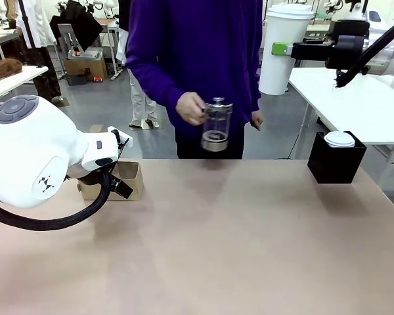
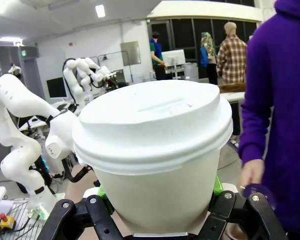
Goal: Pour a drink into a cup and package it in a carrier.
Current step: Position the Cup Carrier in the center of the table.
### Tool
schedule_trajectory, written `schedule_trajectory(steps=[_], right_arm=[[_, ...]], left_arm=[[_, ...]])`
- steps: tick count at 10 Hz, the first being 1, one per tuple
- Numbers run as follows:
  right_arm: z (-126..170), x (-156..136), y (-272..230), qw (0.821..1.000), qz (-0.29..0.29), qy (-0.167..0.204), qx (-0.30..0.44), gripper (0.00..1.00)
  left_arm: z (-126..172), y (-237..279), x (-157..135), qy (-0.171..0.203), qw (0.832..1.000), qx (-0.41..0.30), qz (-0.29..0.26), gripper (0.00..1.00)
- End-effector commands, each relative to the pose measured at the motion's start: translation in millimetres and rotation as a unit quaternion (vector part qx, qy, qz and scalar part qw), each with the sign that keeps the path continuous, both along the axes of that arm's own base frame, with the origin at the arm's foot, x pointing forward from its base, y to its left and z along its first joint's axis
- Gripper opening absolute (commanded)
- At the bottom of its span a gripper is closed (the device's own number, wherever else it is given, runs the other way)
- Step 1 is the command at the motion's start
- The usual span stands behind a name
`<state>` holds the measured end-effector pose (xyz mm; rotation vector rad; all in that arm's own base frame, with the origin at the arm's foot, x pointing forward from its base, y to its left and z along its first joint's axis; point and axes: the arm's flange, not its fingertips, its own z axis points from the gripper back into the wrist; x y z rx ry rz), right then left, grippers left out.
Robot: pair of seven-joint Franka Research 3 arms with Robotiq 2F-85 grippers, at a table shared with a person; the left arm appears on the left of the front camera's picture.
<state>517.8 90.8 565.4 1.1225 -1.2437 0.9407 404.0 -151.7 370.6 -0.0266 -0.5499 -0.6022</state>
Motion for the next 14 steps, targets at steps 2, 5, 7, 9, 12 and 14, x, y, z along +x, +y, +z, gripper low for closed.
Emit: schedule_trajectory(steps=[2, 5, 7, 9, 12, 14], right_arm=[[3, -1, 0, 1.000, -0.001, -0.003, 0.000, 0.80], [3, -1, 0, 1.000, -0.001, -0.003, 0.000, 0.80], [3, -1, 0, 1.000, -0.001, -0.003, 0.000, 0.80], [3, -1, 0, 1.000, -0.001, -0.003, 0.000, 0.80], [3, -1, 0, 1.000, -0.001, -0.003, 0.000, 0.80], [3, -1, 0, 1.000, -0.001, -0.003, 0.000, 0.80]], left_arm=[[0, 0, 0, 0.000, 1.000, -0.001, 0.000, 1.00], [0, 0, 0, 0.000, 1.000, -0.001, 0.000, 1.00], [0, 0, 0, 0.000, 1.000, 0.000, 0.000, 1.00], [42, 1, -1, 0.028, 0.999, 0.000, 0.030, 1.00], [111, 2, 3, 0.087, 0.993, -0.018, 0.082, 1.00], [149, 0, 15, 0.128, 0.985, -0.020, 0.117, 1.00]])
